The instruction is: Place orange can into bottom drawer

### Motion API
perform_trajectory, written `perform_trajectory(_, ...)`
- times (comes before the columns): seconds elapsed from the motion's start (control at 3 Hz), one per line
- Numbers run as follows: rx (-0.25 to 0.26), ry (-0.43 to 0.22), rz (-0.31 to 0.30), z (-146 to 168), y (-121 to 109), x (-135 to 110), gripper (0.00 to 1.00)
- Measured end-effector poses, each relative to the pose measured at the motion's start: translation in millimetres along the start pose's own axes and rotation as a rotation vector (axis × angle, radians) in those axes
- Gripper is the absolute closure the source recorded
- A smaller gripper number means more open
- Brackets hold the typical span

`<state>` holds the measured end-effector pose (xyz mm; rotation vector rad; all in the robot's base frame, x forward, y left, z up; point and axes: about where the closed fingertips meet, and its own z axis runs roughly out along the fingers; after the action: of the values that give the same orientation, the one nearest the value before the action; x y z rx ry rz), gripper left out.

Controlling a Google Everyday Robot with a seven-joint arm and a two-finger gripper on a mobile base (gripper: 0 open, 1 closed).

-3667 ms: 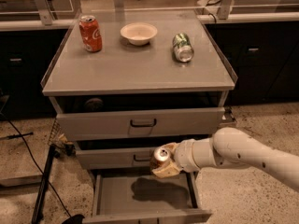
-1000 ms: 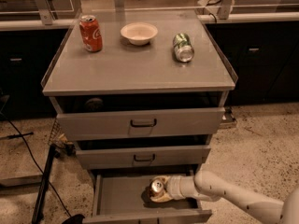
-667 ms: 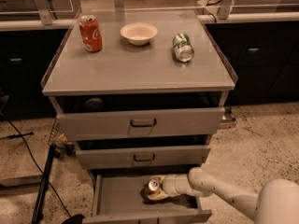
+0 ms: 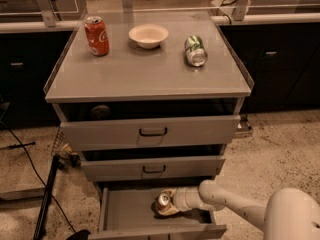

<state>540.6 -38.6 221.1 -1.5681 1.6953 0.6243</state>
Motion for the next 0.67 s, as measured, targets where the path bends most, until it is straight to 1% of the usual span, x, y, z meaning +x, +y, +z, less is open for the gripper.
perform_trajectory(0.33,-0.008,0.025,0.006,11.6,-2.8,10.6,1.00)
perform_trajectory(0.67,-0.004,0.043,0.000,23.6,-5.1,27.0,1.00)
